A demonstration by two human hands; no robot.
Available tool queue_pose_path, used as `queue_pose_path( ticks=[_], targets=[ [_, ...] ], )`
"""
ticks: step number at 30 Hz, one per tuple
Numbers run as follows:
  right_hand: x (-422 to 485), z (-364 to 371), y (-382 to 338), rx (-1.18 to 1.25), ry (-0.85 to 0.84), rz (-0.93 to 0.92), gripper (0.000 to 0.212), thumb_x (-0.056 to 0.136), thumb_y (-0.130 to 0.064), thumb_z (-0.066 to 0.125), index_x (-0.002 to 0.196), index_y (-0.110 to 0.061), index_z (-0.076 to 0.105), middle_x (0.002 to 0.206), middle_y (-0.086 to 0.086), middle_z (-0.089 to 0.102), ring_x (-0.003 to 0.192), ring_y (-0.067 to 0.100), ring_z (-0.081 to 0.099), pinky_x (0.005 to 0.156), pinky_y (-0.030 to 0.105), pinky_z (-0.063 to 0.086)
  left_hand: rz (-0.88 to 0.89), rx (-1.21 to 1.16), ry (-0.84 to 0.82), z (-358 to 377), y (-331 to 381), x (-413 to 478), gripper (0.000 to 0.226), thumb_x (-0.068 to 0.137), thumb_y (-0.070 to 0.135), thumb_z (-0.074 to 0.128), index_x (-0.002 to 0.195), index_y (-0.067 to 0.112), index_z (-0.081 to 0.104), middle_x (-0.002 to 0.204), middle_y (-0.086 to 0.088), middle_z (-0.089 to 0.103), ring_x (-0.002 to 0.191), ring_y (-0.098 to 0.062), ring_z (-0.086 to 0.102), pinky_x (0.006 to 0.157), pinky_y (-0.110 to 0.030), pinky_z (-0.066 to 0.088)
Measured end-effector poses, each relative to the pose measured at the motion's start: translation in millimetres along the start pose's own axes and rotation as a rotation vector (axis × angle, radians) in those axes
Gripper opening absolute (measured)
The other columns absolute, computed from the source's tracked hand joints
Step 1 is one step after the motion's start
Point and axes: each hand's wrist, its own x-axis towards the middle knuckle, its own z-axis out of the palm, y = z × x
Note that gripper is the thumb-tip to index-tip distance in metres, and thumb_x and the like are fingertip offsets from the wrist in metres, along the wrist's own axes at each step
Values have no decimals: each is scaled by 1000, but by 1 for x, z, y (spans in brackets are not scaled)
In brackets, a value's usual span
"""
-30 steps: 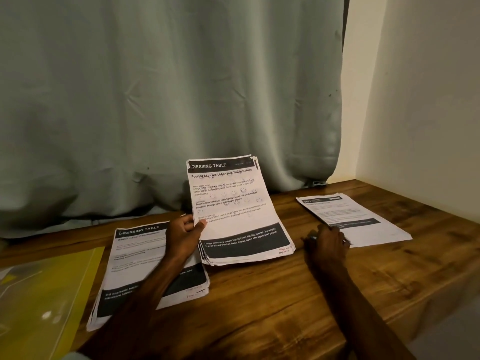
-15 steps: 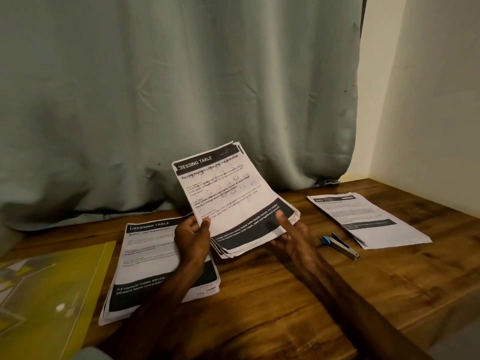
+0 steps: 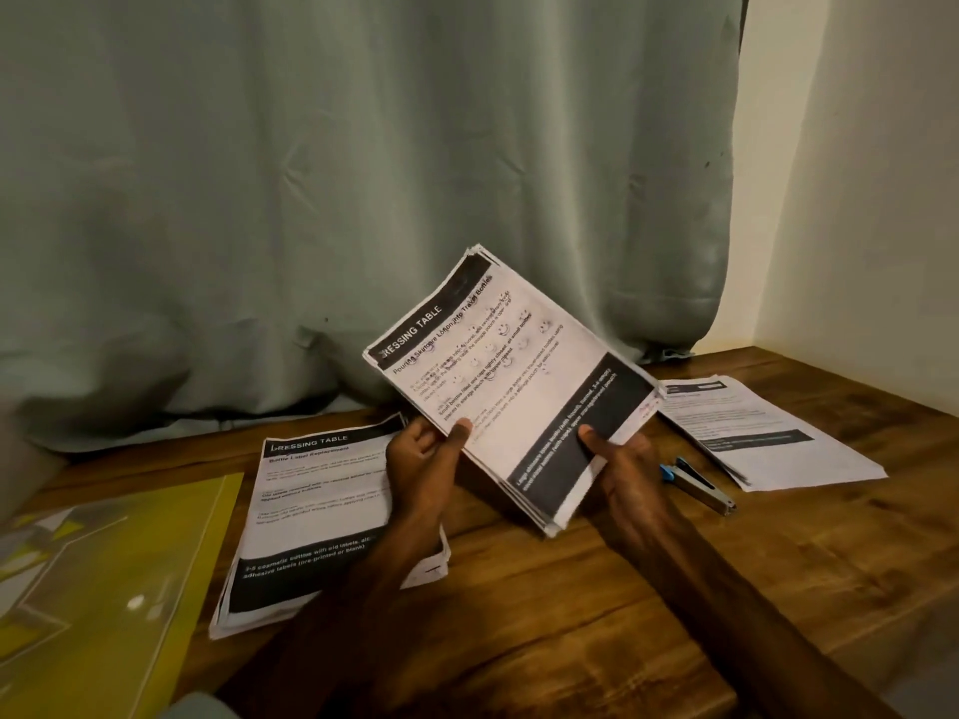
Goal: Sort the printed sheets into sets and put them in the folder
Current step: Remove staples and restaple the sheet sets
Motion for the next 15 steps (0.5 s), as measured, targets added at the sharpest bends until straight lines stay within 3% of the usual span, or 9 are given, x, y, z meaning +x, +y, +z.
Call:
queue_pose_path(
  ticks=[4,8,11,15],
  targets=[
    [-1,-6,-13,9,68,-54,24,89,-12,74,105,-27,65,104,5,76,99,31,72,88,54,58,-50,-22,1,-32,23,27,39,82,14,81,118,15,67,106,-6,78,96,-25,76,84,-45,61],
    [-6,-9,-18,-127,103,-109,19,90,-16,73,100,-29,62,105,-2,73,95,21,70,81,40,56,-130,46,-193,-59,46,38,47,84,11,78,128,12,63,107,-13,77,93,-31,76,72,-39,64],
    [-7,-10,-24,-166,121,-99,17,90,-14,72,96,-26,61,101,0,72,89,22,70,73,35,54,-187,135,-382,-65,55,37,45,82,12,78,124,7,64,113,-19,75,96,-32,76,75,-39,64],
    [-12,-14,-46,-328,74,-177,23,93,-14,70,113,-18,60,95,-3,69,85,17,68,63,27,49,-187,138,-421,-45,59,21,37,89,17,74,124,14,64,111,-12,76,99,-29,75,80,-43,63]
  ],
)
